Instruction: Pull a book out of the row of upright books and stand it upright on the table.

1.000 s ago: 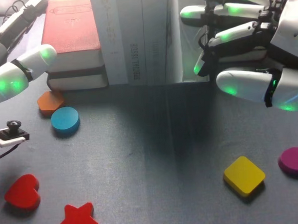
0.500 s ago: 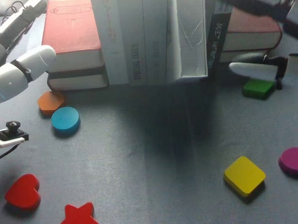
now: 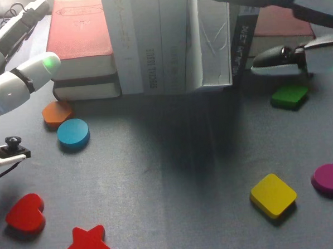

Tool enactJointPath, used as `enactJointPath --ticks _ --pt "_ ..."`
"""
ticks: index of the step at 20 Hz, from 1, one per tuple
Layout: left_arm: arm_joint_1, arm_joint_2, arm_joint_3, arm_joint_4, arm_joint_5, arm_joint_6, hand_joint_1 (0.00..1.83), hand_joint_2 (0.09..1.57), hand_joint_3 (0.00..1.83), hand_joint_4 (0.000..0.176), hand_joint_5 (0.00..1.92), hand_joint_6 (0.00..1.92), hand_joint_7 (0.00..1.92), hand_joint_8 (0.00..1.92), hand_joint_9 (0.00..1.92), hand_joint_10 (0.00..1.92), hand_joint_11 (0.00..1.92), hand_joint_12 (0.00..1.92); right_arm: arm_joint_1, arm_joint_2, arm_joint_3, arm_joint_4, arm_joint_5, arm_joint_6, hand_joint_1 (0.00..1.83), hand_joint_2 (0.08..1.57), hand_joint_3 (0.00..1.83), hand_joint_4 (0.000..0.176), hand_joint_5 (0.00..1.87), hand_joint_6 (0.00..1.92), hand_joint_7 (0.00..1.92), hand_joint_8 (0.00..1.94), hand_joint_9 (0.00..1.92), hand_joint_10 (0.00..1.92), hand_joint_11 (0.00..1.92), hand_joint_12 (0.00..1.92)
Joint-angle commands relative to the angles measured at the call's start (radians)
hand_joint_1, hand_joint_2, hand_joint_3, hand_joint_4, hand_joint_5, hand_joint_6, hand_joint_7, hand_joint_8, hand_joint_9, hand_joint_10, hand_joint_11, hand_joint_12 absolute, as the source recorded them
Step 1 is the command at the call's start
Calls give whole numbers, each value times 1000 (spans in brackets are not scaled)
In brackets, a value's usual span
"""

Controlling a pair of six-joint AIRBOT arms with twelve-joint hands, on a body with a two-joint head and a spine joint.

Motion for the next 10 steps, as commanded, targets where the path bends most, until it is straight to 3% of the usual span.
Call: enactJointPath --ticks 1,2,4,5,6,7,8,9,10 --pt "-3 4 1 -18 -130 -10 349 1371 1 61 96 2 0 0 0 0 0 0 39 -4 -5 4 22 27 1129 1042 0 99 0 0 0 0 0 0 0 0" --pt "-1 4 1 -19 -130 -10 359 1368 0 57 103 4 0 0 0 0 0 0 82 -8 -10 -91 -20 71 1136 1063 0 133 0 0 0 0 0 0 0 0" --pt "1 4 1 -21 -130 -10 360 1369 0 58 105 5 0 0 0 0 0 0 142 -16 -19 -246 -78 154 1157 1046 0 98 0 0 0 0 0 0 0 0" --pt "2 4 1 -21 -130 -10 342 1367 0 81 65 0 0 0 0 0 0 0 173 -18 -29 -332 -105 194 1212 1004 0 97 0 0 0 0 0 0 0 0" --pt "2 3 2 -22 -130 -10 339 1367 0 85 55 0 0 0 0 0 0 0 199 -20 -38 -409 -127 230 1226 987 0 97 0 0 0 0 0 0 6 3" --pt "2 3 2 -23 -130 -10 389 1372 1 52 76 8 0 0 0 0 0 0 227 -21 -48 -511 -154 278 1225 970 0 94 0 0 0 0 0 0 56 28" --pt "4 2 2 -24 -130 -10 321 1361 0 76 61 2 0 0 0 0 14 8 247 -22 -51 -590 -167 323 1225 886 0 61 0 0 0 0 0 0 10 672" --pt "4 1 2 -24 -129 -10 310 1353 0 104 42 0 0 0 0 0 7 6 271 -32 -52 -678 -180 375 1266 872 6 57 0 0 0 0 0 0 1 797" --pt "4 0 3 -25 -129 -10 336 1349 0 111 57 7 0 0 0 0 15 12 286 -43 -52 -744 -189 414 1294 865 10 40 0 0 0 0 0 0 0 818"
